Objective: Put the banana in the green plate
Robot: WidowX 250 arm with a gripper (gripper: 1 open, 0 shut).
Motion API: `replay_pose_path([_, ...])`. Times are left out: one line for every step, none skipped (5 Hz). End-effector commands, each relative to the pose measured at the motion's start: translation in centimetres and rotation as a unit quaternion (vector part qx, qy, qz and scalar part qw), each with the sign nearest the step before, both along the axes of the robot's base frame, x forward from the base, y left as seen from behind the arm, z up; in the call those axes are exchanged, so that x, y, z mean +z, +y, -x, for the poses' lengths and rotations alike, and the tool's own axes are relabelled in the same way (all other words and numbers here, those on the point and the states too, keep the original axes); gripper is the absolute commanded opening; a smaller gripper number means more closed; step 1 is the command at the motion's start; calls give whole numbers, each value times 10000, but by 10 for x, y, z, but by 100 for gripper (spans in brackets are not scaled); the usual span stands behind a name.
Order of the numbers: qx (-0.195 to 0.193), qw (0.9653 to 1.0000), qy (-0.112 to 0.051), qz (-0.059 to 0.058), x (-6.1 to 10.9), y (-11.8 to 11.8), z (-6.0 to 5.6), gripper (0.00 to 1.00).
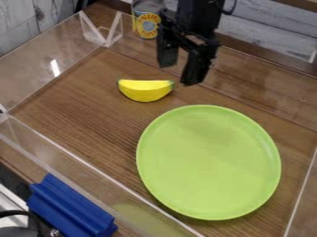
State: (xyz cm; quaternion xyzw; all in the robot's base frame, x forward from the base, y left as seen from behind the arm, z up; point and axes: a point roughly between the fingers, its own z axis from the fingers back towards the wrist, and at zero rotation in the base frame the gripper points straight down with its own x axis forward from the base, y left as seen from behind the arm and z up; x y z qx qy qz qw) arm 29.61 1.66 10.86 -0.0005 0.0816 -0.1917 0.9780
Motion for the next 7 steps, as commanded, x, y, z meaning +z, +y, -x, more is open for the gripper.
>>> replay_pose_path([-928, 9954, -248, -27, 12, 11, -11, 100])
replay_pose_path([-1699, 9853, -188, -26, 7, 18, -14, 100])
replay_pose_path([-2366, 9715, -141, -32, 1, 27, -15, 100])
replay_pose_path([-2778, 9606, -121, -39, -7, 36, -15, 100])
replay_pose_path([-3049, 9523, -115, -42, -17, 45, -13, 100])
replay_pose_path([-3183, 9479, -135, -57, -25, 52, -9, 100])
replay_pose_path([-3152, 9489, -143, -47, -33, 56, -7, 100])
